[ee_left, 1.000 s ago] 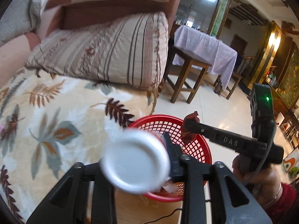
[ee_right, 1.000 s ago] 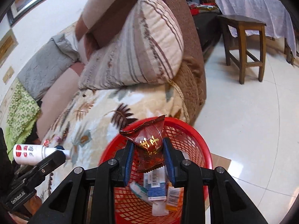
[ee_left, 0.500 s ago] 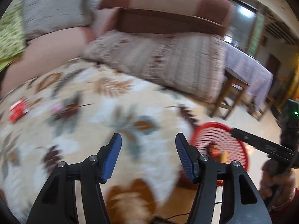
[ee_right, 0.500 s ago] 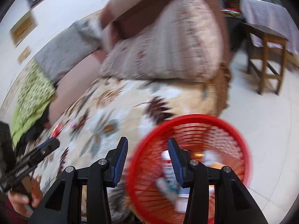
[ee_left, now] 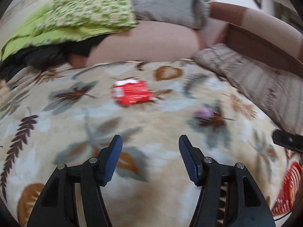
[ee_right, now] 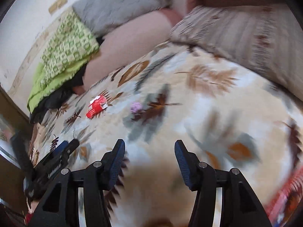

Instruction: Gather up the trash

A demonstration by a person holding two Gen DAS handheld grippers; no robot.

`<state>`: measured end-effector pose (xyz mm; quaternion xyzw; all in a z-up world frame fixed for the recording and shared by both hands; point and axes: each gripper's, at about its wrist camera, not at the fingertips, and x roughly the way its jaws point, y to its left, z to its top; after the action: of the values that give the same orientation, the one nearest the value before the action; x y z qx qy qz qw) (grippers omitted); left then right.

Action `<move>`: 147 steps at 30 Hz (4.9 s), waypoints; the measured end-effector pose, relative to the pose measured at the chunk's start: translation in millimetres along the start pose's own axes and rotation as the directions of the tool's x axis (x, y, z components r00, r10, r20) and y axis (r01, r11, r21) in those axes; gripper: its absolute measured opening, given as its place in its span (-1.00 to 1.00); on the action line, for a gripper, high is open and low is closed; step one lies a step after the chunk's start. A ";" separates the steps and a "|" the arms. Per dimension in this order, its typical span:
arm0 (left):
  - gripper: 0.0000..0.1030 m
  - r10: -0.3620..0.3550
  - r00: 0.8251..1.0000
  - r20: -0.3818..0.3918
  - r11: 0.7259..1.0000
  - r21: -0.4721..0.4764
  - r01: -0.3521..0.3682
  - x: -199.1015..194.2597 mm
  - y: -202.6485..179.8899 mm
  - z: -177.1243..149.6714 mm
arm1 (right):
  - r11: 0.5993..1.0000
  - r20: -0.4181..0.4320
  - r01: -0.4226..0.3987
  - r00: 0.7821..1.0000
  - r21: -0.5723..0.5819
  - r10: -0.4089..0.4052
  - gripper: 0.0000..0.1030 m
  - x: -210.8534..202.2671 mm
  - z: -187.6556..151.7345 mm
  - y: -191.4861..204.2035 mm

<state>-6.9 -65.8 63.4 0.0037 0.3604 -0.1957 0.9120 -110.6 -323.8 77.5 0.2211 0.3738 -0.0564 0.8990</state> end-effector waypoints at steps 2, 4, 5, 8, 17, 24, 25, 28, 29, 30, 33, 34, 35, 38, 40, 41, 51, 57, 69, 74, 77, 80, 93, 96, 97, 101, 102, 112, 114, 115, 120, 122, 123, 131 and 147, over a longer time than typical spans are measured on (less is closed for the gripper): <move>0.18 0.007 1.000 0.006 0.999 -0.053 -0.007 5.7 18.4 7.9 | 0.999 -0.014 0.002 1.000 -0.040 -0.003 0.14 37.0 18.8 19.9; 0.18 0.014 1.000 0.007 0.995 -0.095 -0.013 13.0 34.6 13.2 | 0.996 -0.027 0.029 0.999 -0.087 -0.031 0.14 70.7 33.4 39.6; 0.18 0.020 1.000 0.006 0.994 -0.107 -0.019 16.0 38.5 14.1 | 0.992 -0.028 0.058 0.998 -0.111 -0.061 0.14 88.3 40.1 48.1; 0.18 0.003 1.000 -0.008 0.987 -0.158 -0.005 27.7 52.6 19.2 | 0.986 -0.062 0.105 0.992 -0.130 -0.114 -0.04 130.5 51.1 58.6; 0.19 -0.017 0.999 0.033 0.995 -0.102 0.020 43.3 39.6 38.2 | 0.992 -0.030 0.105 0.994 -0.065 -0.107 -0.49 124.9 41.6 51.1; 0.29 0.090 0.996 -0.011 0.966 0.244 -0.085 82.3 -1.9 57.0 | 0.999 0.032 0.035 0.999 0.003 -0.035 -0.49 70.7 17.3 51.0; 0.29 0.111 0.993 -0.029 0.944 0.315 -0.097 92.9 -8.6 57.6 | 0.999 0.038 0.032 0.999 0.006 -0.032 -0.49 69.5 16.9 50.2; 0.29 0.175 0.983 -0.052 0.859 0.496 -0.127 115.3 -25.4 53.5 | 1.000 0.040 0.015 0.999 0.008 -0.015 -0.49 70.7 18.1 47.5; 0.29 0.194 0.980 -0.037 0.842 0.520 -0.147 120.0 -28.1 53.5 | 1.000 0.040 0.007 0.999 0.017 -0.007 -0.49 72.5 19.2 46.9; 0.28 0.206 0.978 -0.026 0.834 0.528 -0.162 124.6 -28.6 55.2 | 1.000 0.036 -0.004 0.999 0.018 0.003 -0.49 74.9 19.5 47.7; -0.01 0.204 0.978 -0.040 0.852 0.498 -0.158 140.2 -22.5 65.4 | 1.000 0.028 -0.027 0.999 0.001 0.027 -0.49 80.1 18.4 54.8; -0.52 0.197 0.978 -0.068 0.873 0.466 -0.143 147.8 -16.6 68.8 | 0.999 0.026 -0.033 0.999 -0.007 0.033 -0.49 80.9 17.8 57.0; -0.53 0.194 0.977 -0.087 0.889 0.436 -0.138 152.2 -11.2 69.4 | 0.999 0.028 -0.038 0.999 -0.016 0.038 -0.49 80.6 17.1 59.2; -0.58 0.142 0.987 -0.078 0.944 0.312 -0.111 140.3 3.5 70.5 | 0.999 0.038 -0.032 0.999 -0.034 0.033 -0.49 77.6 16.8 61.0; -0.60 0.074 0.994 -0.083 0.979 0.197 -0.056 123.0 15.5 71.2 | 0.999 0.044 -0.023 0.999 -0.033 0.024 -0.49 75.1 16.8 59.4; -0.60 0.018 0.997 -0.079 0.991 0.131 -0.008 110.8 22.0 70.6 | 0.999 0.046 -0.020 0.999 -0.027 0.021 -0.49 73.3 16.8 58.7; -0.60 -0.203 0.979 0.018 0.979 -0.014 0.203 -25.6 15.9 25.5 | 0.991 0.107 -0.003 0.994 -0.130 0.017 -0.49 16.3 -20.9 76.6; -0.60 -0.158 0.986 0.053 0.987 0.005 0.158 -82.5 -5.8 -35.9 | 0.983 0.124 0.023 0.992 -0.184 0.000 -0.49 -19.4 -65.3 76.9; -0.60 -0.032 0.992 0.122 0.990 0.140 0.014 -92.9 -39.0 -83.3 | 0.971 0.126 0.059 0.992 -0.231 -0.031 -0.49 -24.6 -87.2 80.9; -0.60 0.000 0.993 0.116 0.989 0.147 -0.017 -81.7 -37.0 -82.3 | 0.973 0.115 0.064 0.993 -0.220 -0.039 -0.49 -18.5 -86.0 79.5; -0.60 0.018 0.993 0.115 0.989 0.145 -0.034 -76.8 -33.8 -80.3 | 0.975 0.108 0.064 0.993 -0.213 -0.042 -0.49 -16.1 -85.7 78.4; -0.60 0.023 0.993 0.116 0.988 0.147 -0.040 -75.5 -32.4 -79.8 | 0.974 0.112 0.072 0.993 -0.215 -0.048 -0.49 -15.9 -85.8 79.1; -0.60 0.015 0.992 0.125 0.985 0.168 -0.036 -75.3 -32.9 -79.2 | 0.970 0.106 0.079 0.993 -0.229 -0.056 -0.49 -12.7 -86.6 82.4; -0.60 0.014 0.992 0.127 0.985 0.169 -0.035 -75.1 -33.1 -78.9 | 0.969 0.106 0.079 0.993 -0.234 -0.056 -0.49 -12.5 -86.8 83.3; -0.60 0.012 0.992 0.126 0.985 0.169 -0.034 -75.0 -33.1 -79.0 | 0.969 0.106 0.079 0.993 -0.234 -0.055 -0.49 -12.4 -86.9 83.2; -0.60 0.010 0.992 0.125 0.985 0.171 -0.032 -75.2 -33.4 -79.1 | 0.969 0.106 0.079 0.993 -0.233 -0.055 -0.49 -12.4 -86.9 83.4; -0.60 0.011 0.992 0.127 0.985 0.171 -0.033 -75.4 -33.5 -79.1 | 0.969 0.106 0.078 0.993 -0.234 -0.055 -0.49 -12.3 -86.9 83.2; -0.60 0.005 0.993 0.121 0.984 0.175 -0.027 -73.9 -34.1 -79.3 | 0.969 0.106 0.078 0.993 -0.234 -0.055 -0.49 -12.3 -87.1 83.6; -0.60 0.004 0.993 0.121 0.984 0.176 -0.026 -74.2 -34.4 -79.5 | 0.969 0.105 0.079 0.993 -0.233 -0.055 -0.49 -12.2 -87.1 83.6; -0.60 0.004 0.993 0.120 0.984 0.178 -0.025 -73.5 -34.6 -79.8 | 0.969 0.105 0.078 0.993 -0.232 -0.055 -0.49 -12.2 -87.1 83.6; -0.60 0.002 0.993 0.120 0.983 0.179 -0.023 -73.3 -34.7 -80.5 | 0.969 0.106 0.078 0.993 -0.234 -0.055 -0.49 -12.0 -86.8 83.7; -0.60 0.000 0.993 0.119 0.984 0.178 -0.021 -73.3 -34.5 -80.4 | 0.969 0.106 0.078 0.993 -0.233 -0.055 -0.49 -12.3 -87.0 83.5; -0.60 0.002 0.993 0.119 0.984 0.179 -0.023 -73.7 -34.6 -80.3 | 0.969 0.106 0.078 0.993 -0.233 -0.055 -0.49 -12.3 -87.0 83.4; -0.60 -0.002 0.993 0.119 0.983 0.184 -0.020 -73.0 -35.2 -80.7 | 0.969 0.105 0.078 0.993 -0.234 -0.054 -0.49 -12.1 -86.9 83.2; -0.60 -0.004 0.993 0.117 0.983 0.185 -0.018 -72.4 -36.4 -80.8 | 0.969 0.104 0.077 0.993 -0.233 -0.054 -0.49 -11.2 -87.2 84.8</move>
<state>-121.0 -61.9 56.2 0.0782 0.2864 -0.2252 0.9280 -152.4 -210.2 61.1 0.0969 0.3409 -0.0517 0.9336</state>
